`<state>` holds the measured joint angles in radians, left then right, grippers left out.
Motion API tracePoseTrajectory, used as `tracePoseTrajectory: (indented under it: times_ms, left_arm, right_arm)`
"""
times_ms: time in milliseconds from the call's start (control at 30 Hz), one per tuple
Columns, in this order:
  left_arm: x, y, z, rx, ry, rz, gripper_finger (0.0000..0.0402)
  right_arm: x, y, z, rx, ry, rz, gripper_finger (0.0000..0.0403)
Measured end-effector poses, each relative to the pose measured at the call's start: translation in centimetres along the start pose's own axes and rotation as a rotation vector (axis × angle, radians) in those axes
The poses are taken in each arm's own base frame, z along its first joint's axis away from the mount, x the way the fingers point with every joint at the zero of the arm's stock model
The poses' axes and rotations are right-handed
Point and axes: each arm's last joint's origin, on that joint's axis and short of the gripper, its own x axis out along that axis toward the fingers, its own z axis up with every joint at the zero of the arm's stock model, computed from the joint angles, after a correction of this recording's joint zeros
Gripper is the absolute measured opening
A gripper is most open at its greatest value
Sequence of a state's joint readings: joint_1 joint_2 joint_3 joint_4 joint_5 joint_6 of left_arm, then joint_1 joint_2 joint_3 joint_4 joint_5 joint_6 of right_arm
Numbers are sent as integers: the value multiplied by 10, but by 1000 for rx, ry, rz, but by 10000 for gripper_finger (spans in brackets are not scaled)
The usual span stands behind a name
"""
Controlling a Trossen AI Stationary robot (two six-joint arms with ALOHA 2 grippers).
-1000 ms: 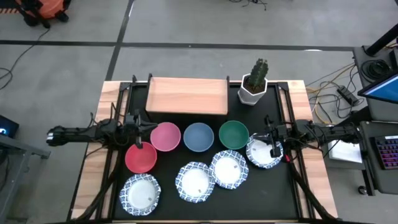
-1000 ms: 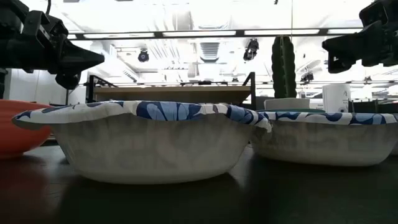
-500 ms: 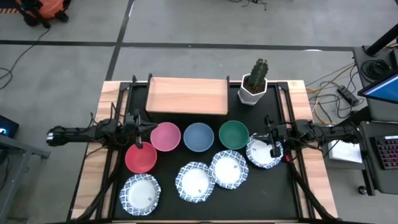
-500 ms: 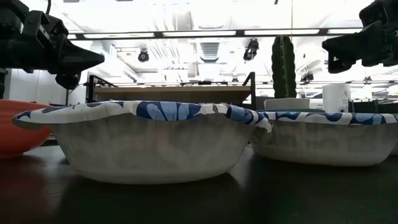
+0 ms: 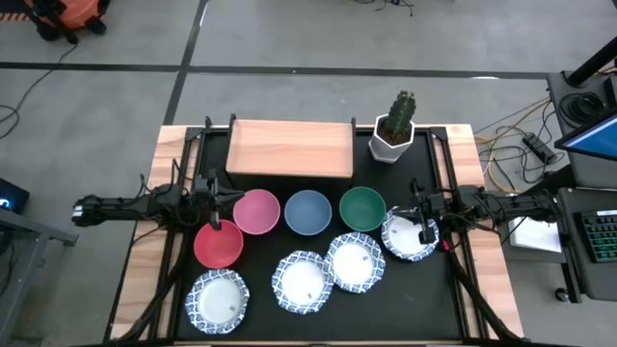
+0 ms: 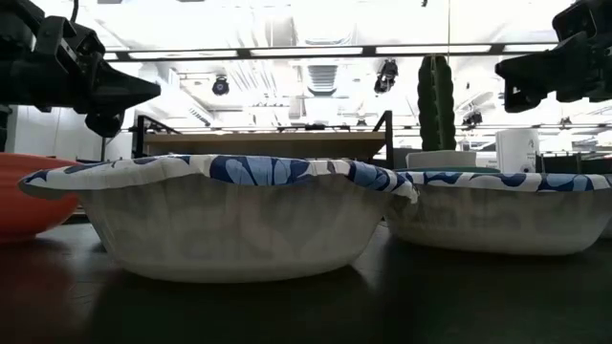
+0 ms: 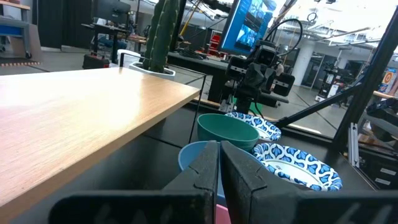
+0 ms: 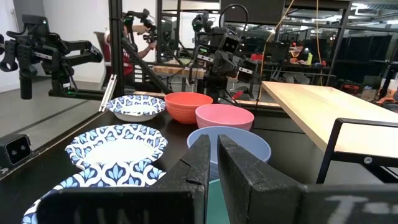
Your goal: Place and stack bowls onto a shelf
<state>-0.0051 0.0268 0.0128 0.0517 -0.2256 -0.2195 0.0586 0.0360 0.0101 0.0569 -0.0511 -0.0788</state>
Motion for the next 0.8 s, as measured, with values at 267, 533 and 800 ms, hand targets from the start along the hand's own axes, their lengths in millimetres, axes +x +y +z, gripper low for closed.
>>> tracePoseTrajectory:
  times_ms: [267, 533, 800]
  left_arm:
    - [0, 0, 0, 0, 0, 0, 0]
    - [0, 0, 0, 0, 0, 0, 0]
    - [0, 0, 0, 0, 0, 0, 0]
  right_arm:
    - [0, 0, 0, 0, 0, 0, 20]
    - [0, 0, 0, 71, -1, 0, 20]
    - [-1, -1, 10, 199, -94, 1, 20]
